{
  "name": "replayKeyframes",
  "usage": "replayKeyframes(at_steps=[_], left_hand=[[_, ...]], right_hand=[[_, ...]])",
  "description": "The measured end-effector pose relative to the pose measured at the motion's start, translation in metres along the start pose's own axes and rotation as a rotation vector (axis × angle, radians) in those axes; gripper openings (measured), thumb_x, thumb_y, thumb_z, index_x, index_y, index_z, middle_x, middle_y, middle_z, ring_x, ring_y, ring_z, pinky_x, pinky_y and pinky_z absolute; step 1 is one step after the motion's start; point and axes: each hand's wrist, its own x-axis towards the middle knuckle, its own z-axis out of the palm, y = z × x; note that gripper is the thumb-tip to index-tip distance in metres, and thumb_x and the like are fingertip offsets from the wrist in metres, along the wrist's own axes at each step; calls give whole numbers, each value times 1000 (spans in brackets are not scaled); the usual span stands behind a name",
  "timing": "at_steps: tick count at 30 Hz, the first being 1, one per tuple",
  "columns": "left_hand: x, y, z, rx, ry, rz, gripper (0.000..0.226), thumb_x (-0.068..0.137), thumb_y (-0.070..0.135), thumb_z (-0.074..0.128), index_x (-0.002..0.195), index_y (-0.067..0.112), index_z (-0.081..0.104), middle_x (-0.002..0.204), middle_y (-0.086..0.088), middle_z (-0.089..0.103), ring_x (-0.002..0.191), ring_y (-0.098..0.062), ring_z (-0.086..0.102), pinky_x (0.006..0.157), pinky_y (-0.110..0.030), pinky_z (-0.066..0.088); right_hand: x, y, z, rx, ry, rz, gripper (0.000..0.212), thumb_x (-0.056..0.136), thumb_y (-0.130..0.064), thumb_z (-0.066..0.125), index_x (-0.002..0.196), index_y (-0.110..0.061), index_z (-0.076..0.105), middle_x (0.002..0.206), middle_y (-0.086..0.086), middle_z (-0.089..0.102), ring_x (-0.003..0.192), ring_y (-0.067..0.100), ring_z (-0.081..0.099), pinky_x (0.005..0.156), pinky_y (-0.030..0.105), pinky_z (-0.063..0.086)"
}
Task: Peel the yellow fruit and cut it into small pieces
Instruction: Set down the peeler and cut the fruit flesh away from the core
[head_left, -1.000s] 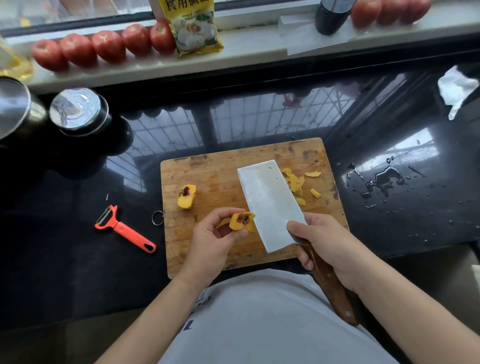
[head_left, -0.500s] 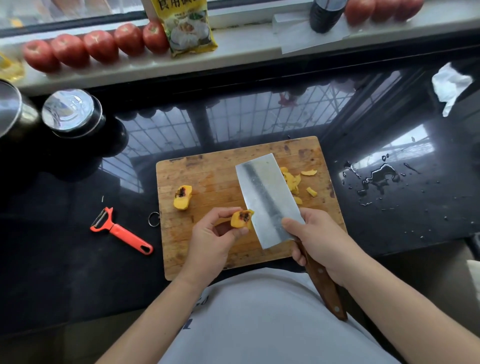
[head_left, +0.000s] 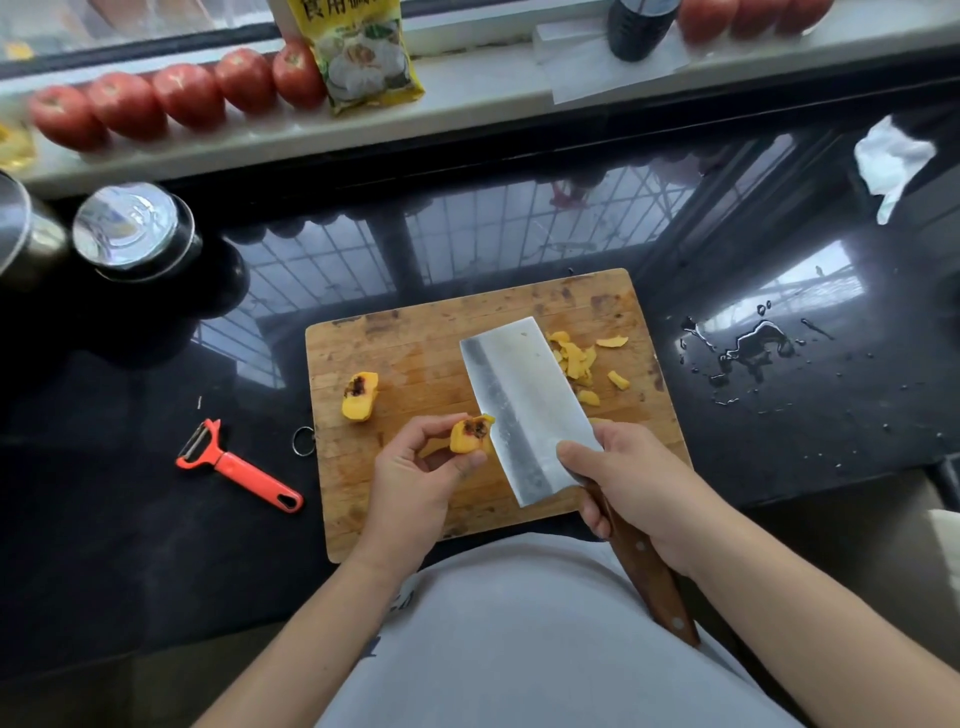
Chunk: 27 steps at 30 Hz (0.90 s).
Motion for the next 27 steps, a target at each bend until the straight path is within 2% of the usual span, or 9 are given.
replayKeyframes(at_steps=[2, 6, 10, 13, 15, 18, 22, 27], left_hand=[[2, 0, -1, 0, -3, -2, 38, 80, -9, 79, 100, 23, 76, 105, -2, 79, 101, -17, 74, 86, -29, 60], [2, 0, -3, 21, -19, -15, 36, 80, -10, 79, 104, 17, 74, 104, 0, 79, 100, -17, 74, 85, -29, 60], [0, -3, -1, 21, -41, -29, 38, 81, -8, 79, 109, 18, 75, 107, 0, 79, 102, -16, 74, 92, -35, 60], [0, -6, 2, -5, 20, -30, 38, 82, -5, 78, 112, 17, 75, 110, 1, 79, 106, -15, 73, 95, -37, 59], [2, -8, 2, -18, 53, -28, 36, 82, -3, 78, 113, 16, 75, 111, -1, 79, 108, -17, 73, 95, -39, 59], [1, -8, 1, 8, 47, -30, 37, 81, -5, 79, 110, 18, 76, 109, 1, 79, 105, -15, 73, 95, -37, 60], [-4, -11, -2, 106, -15, 19, 38, 81, -5, 80, 113, 15, 76, 109, 1, 79, 107, -15, 73, 97, -33, 59], [-3, -13, -7, 132, -16, 40, 38, 82, -1, 82, 112, 22, 78, 113, 0, 78, 111, -17, 72, 100, -35, 56]], right_hand=[[3, 1, 1, 17, -5, 14, 19, 102, -29, 53, 108, -16, 66, 57, 10, 57, 49, 21, 49, 56, 34, 44], [8, 3, 0, 34, -14, 66, 28, 100, -32, 57, 112, -8, 63, 61, 10, 59, 54, 24, 51, 63, 40, 42], [13, 0, 0, 100, 2, 117, 34, 101, -26, 58, 114, 5, 59, 57, 9, 53, 46, 18, 45, 49, 29, 41], [14, -1, 4, 141, 8, 116, 36, 101, -22, 57, 116, 11, 55, 58, 7, 50, 46, 15, 46, 46, 26, 41], [14, 2, 6, 121, 3, 125, 35, 99, -23, 58, 115, 8, 56, 60, 7, 52, 50, 18, 48, 55, 34, 41], [16, 2, 7, 51, 7, 137, 24, 95, -25, 58, 98, -1, 59, 58, 5, 54, 56, 24, 48, 68, 43, 34], [18, -1, 7, 45, 39, 112, 14, 99, -21, 56, 102, -9, 63, 59, 4, 54, 53, 20, 51, 55, 34, 43], [9, -2, 8, 7, 28, 101, 11, 102, -24, 53, 101, -19, 63, 54, 6, 57, 49, 18, 50, 52, 31, 45]])
